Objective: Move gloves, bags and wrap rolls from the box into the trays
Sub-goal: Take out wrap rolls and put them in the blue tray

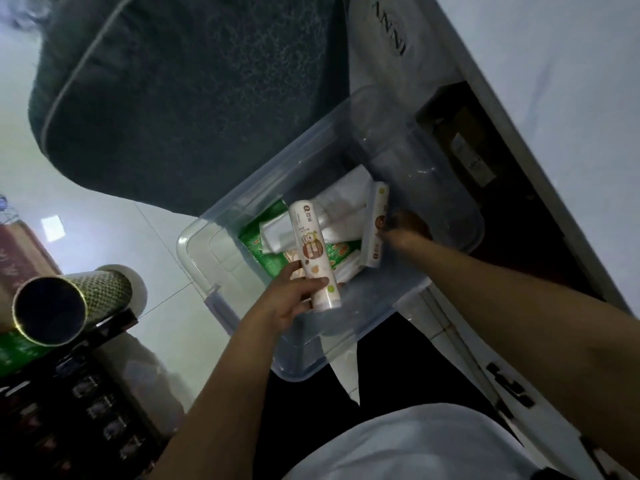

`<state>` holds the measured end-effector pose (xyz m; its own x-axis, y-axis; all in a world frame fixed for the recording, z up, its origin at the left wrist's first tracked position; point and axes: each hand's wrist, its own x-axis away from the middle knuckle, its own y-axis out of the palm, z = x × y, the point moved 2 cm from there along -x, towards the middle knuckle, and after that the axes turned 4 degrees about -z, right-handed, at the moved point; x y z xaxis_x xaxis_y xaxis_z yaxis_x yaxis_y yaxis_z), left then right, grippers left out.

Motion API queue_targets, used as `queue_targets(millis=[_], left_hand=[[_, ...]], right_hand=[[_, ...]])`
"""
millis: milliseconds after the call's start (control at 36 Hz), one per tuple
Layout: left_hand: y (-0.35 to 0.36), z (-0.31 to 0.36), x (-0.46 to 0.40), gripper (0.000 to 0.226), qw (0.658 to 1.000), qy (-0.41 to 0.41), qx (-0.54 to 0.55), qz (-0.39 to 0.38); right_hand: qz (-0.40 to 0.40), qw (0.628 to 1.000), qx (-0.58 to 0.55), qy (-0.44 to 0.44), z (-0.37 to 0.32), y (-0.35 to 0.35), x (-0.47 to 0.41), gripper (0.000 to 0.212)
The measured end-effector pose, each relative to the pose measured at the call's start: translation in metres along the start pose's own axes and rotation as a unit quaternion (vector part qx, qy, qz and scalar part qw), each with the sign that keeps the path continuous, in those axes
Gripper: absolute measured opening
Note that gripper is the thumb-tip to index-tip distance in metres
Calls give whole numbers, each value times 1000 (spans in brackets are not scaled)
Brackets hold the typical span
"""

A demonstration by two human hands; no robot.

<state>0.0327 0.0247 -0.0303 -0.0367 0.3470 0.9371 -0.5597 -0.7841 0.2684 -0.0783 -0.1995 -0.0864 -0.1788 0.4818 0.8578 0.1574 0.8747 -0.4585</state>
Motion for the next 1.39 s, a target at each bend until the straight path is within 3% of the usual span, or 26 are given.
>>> queue_targets(millis=[167, 333, 472, 583, 694, 861, 944, 1111, 1250, 1389], left_hand=[[13, -25, 26, 52, 996, 53, 74, 18], [19, -40, 32, 67, 995, 52, 70, 42], [20, -43, 36, 61, 995, 58, 72, 44], [20, -41, 45, 53, 995, 68, 62, 37], [21, -33, 67, 52, 996, 78, 37, 27], [13, -21, 117, 64, 993, 112, -17, 13], [6, -16, 138, 66, 989, 141, -34, -11], [-6, -11, 169, 68, 971, 196, -114, -77], [0, -14, 182, 63, 947, 199, -196, -160], [37, -29, 203, 74, 917, 177, -252, -254]], right_hand=[[-31, 992, -116, 41, 7, 26, -43, 82], [-54, 990, -112, 71, 12, 50, -67, 73], [-25, 981, -161, 102, 12, 58, -73, 84], [-57, 971, -212, 97, 4, 59, -60, 67], [-107, 952, -277, 68, -13, 41, -11, 62], [-37, 960, -252, -113, -16, 3, 93, 62], [-6, 949, -273, -157, -4, -7, 144, 63], [0, 901, -420, -109, 38, 7, 244, 50], [97, 862, -491, -79, 80, 45, 318, 46], [173, 819, -545, -56, 132, 61, 380, 52]])
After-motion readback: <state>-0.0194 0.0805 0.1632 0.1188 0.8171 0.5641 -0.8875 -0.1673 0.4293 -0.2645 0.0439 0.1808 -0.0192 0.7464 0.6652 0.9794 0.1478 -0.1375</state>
